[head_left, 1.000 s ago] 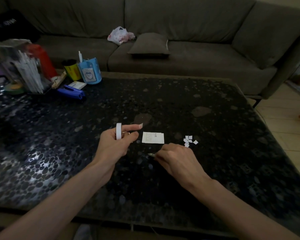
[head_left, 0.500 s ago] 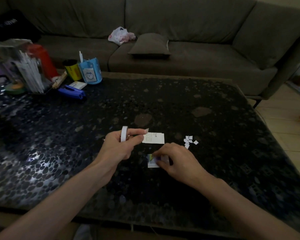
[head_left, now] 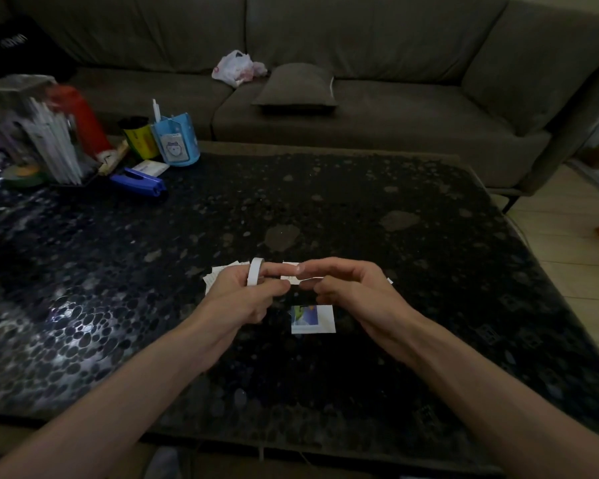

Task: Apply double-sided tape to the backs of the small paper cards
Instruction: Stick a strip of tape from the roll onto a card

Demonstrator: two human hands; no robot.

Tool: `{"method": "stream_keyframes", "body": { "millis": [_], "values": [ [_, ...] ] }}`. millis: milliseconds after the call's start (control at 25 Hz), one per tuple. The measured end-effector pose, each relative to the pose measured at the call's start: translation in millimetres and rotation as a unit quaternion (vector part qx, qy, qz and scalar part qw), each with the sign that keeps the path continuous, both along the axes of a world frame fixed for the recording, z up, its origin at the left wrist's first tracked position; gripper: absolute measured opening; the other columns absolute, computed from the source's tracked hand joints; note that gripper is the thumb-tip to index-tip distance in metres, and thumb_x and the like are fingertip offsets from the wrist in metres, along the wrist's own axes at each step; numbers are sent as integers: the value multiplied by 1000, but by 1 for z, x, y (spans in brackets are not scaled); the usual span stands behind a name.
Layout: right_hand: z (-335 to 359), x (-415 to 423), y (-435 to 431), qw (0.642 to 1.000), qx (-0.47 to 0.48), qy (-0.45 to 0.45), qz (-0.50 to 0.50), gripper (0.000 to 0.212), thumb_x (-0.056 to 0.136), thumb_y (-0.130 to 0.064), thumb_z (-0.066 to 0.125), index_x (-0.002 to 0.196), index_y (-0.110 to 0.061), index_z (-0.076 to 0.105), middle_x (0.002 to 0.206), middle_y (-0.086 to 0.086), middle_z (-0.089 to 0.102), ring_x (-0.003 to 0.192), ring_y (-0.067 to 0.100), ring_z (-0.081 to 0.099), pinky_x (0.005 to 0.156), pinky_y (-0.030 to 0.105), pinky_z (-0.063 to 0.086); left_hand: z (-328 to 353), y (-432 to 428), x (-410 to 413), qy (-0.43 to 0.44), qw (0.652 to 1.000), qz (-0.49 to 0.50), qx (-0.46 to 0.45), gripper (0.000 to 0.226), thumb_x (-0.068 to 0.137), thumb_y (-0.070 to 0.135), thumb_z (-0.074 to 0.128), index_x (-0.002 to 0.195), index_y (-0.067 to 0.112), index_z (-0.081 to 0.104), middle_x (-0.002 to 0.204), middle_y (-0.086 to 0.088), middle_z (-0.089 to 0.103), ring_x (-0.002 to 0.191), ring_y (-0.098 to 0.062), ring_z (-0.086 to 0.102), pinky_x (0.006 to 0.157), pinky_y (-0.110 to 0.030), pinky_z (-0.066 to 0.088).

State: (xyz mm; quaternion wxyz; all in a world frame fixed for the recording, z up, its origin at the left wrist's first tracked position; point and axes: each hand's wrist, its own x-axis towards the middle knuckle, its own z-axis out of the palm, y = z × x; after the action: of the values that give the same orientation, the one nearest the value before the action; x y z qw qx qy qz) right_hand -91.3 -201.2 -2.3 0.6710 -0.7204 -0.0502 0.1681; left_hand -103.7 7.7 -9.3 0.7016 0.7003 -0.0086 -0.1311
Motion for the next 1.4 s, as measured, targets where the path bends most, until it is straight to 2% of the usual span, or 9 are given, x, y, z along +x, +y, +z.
{"method": "stream_keyframes", "body": {
  "millis": [120,280,400,520,720,1040,1240,1400],
  "values": [
    [-2,1,-1,1000,-2,-7,-11,26,96,-11,68,102,-31,83,111,-11,78,108,6,72,91,32,57,1,1,0,5,1000,0,1,27,98,9,65,105,28,82,57,6,38,49,-6,31,44,-18,29],
    [-2,0,-1,1000,-11,-16,-17,16,96,-22,74,99,-34,83,106,-12,78,100,4,74,75,20,57,0,3,0,9,1000,0,8,24,98,11,66,106,27,82,60,4,39,50,-7,32,44,-18,31],
    [-1,0,-1,999,-23,-9,-30,15,95,-22,75,97,-35,83,101,-15,78,94,0,74,67,12,56,0,2,-1,7,1000,-5,12,24,98,11,66,106,26,82,58,5,40,50,-6,33,44,-18,31],
    [-3,2,-1,998,-49,-15,-36,23,97,-14,72,106,-34,79,98,-18,78,92,-1,74,68,16,55,0,1,-1,11,1000,6,16,24,98,9,66,104,26,82,57,5,40,49,-7,32,44,-18,30],
    [-1,2,-1,1000,-21,1,18,33,97,-7,66,105,-35,81,115,-18,75,102,2,74,71,14,57,4,1,-3,8,1000,-3,22,24,98,10,66,103,27,82,61,1,37,51,-9,31,45,-18,31],
    [-3,1,-2,1000,-19,-17,-7,21,95,-14,74,92,-33,83,98,-13,79,92,1,74,66,8,53,6,-1,-3,18,999,18,30,21,96,9,68,102,23,83,64,-3,37,54,-11,31,45,-19,28],
    [-5,2,-1,999,-34,-24,-15,17,94,-21,75,92,-36,82,98,-12,79,93,3,75,66,8,53,5,0,-2,16,999,18,29,22,97,8,67,102,22,83,62,0,37,53,-11,30,46,-19,27],
    [-5,4,0,998,-61,-23,-16,28,95,-15,73,97,-42,80,99,-18,77,93,-2,73,65,11,55,3,0,-2,13,999,15,31,21,97,8,68,102,22,82,59,4,37,52,-10,29,45,-19,27]
  ]
}}
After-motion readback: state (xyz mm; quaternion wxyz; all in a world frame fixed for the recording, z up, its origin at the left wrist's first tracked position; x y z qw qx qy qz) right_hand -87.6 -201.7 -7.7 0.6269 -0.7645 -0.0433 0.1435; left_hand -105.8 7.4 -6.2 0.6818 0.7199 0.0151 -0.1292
